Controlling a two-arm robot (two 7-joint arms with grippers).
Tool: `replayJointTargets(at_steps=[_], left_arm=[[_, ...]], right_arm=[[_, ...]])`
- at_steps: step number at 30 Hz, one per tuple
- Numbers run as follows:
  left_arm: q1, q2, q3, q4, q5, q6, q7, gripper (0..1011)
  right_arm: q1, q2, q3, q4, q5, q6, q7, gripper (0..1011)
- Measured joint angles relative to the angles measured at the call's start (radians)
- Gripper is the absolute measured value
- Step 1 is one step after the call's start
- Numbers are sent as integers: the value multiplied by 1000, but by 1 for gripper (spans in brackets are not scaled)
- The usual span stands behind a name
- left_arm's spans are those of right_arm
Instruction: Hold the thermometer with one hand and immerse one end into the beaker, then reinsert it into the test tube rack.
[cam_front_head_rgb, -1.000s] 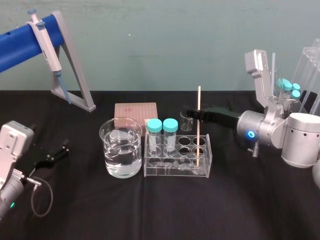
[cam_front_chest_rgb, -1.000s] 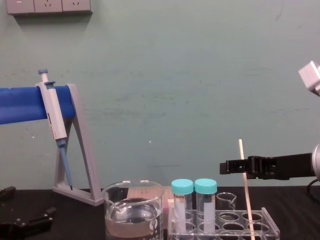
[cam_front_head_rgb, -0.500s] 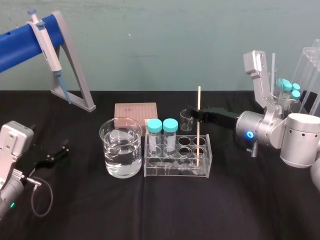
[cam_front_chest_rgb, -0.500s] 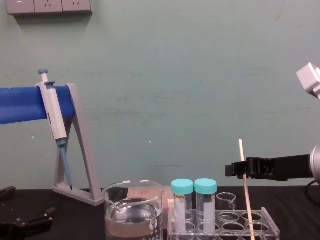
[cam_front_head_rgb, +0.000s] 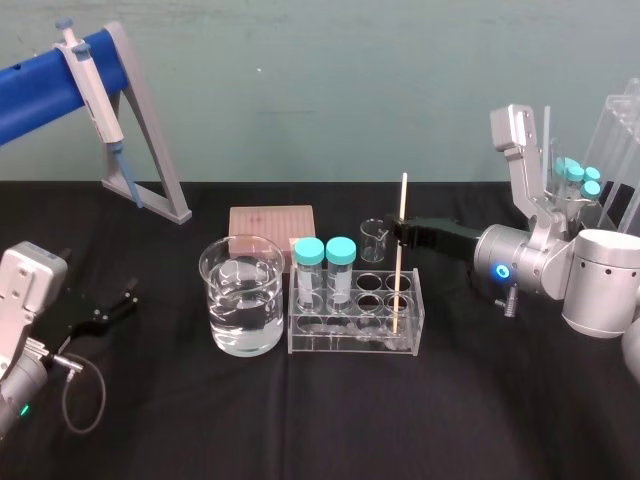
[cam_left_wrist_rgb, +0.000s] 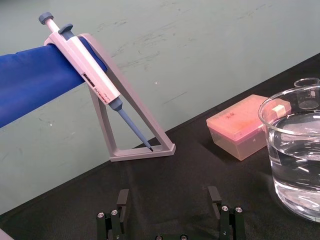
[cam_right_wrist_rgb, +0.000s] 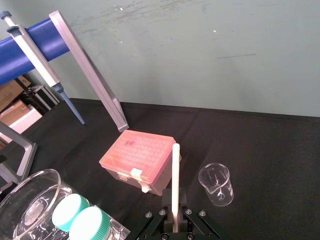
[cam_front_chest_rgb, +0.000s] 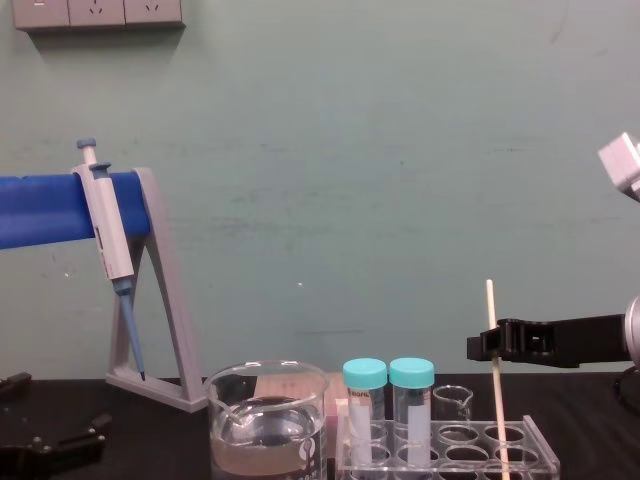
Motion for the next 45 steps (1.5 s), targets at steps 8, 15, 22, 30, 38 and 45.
replayJointTargets(at_steps=[8, 15, 22, 30, 38, 45], left_arm=[[0, 0, 0, 0, 0, 0, 0, 1004], [0, 0, 0, 0, 0, 0, 0, 1004], [0, 0, 0, 0, 0, 0, 0, 1004], [0, 0, 0, 0, 0, 0, 0, 1004], [0, 0, 0, 0, 0, 0, 0, 1004], [0, 0, 0, 0, 0, 0, 0, 1004]], right_arm=[[-3, 7, 3, -9, -4, -4, 10, 48], [-31, 48, 7, -115, -27, -43, 18, 48], [-64, 85, 10, -235, -67, -106, 19, 48], [-107, 121, 31, -381, -121, -175, 13, 48], [-130, 136, 57, -502, -129, -202, 30, 48], [-93, 88, 28, -510, -140, -228, 52, 48]])
